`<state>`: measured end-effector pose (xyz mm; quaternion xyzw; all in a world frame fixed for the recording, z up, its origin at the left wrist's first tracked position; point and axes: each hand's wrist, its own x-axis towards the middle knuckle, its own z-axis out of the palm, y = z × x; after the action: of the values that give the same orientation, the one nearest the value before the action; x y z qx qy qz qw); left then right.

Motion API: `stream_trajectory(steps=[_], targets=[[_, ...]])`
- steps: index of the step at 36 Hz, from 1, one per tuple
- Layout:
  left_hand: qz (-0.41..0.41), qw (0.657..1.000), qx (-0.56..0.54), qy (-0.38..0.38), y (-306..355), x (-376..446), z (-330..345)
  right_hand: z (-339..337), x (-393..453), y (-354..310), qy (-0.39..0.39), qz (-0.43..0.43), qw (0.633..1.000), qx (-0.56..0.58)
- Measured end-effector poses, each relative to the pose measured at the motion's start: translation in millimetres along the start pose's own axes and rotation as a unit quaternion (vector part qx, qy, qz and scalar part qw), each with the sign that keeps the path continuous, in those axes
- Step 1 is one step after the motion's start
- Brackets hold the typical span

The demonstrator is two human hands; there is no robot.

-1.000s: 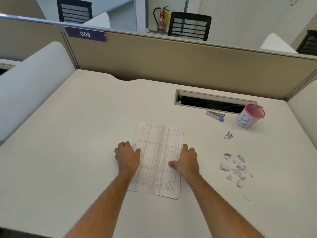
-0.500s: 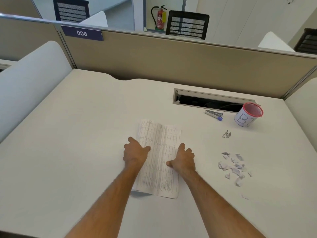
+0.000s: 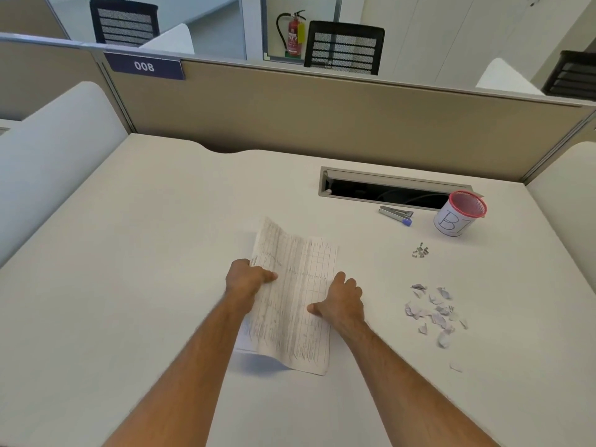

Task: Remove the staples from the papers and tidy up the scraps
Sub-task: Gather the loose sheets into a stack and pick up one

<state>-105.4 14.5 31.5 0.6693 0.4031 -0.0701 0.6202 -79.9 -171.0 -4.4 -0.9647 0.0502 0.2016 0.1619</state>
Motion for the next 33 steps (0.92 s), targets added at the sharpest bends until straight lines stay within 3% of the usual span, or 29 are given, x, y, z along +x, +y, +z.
stream_trajectory(steps=[7, 12, 14, 17, 19, 21, 24, 33], targets=[[0.049, 0.997, 0.047, -0.023, 14, 3, 0, -5, 4, 4, -0.001, 0.024, 1.000, 0.003], [0.104, 0.992, 0.031, -0.068, 23, -2, 4, -22, 18, 19, 0.008, 0.079, 0.983, 0.163], [0.132, 0.987, 0.015, -0.094, 27, -6, 5, -31, 25, 29, 0.014, 0.084, 0.949, 0.303], [0.176, 0.976, -0.004, -0.126, 33, -10, 7, -48, 31, 41, 0.010, 0.077, 0.851, 0.520], [0.197, 0.970, -0.009, -0.139, 38, -12, 9, -61, 34, 48, 0.001, 0.057, 0.787, 0.615], [0.212, 0.965, -0.022, -0.150, 42, -13, 10, -73, 36, 54, -0.012, 0.019, 0.751, 0.660], [0.228, 0.961, -0.041, -0.154, 50, -14, 15, -91, 34, 59, -0.016, -0.037, 0.739, 0.672], [0.276, 0.947, -0.078, -0.147, 76, -17, 40, -138, 29, 50, 0.101, -0.116, 0.723, 0.673]])
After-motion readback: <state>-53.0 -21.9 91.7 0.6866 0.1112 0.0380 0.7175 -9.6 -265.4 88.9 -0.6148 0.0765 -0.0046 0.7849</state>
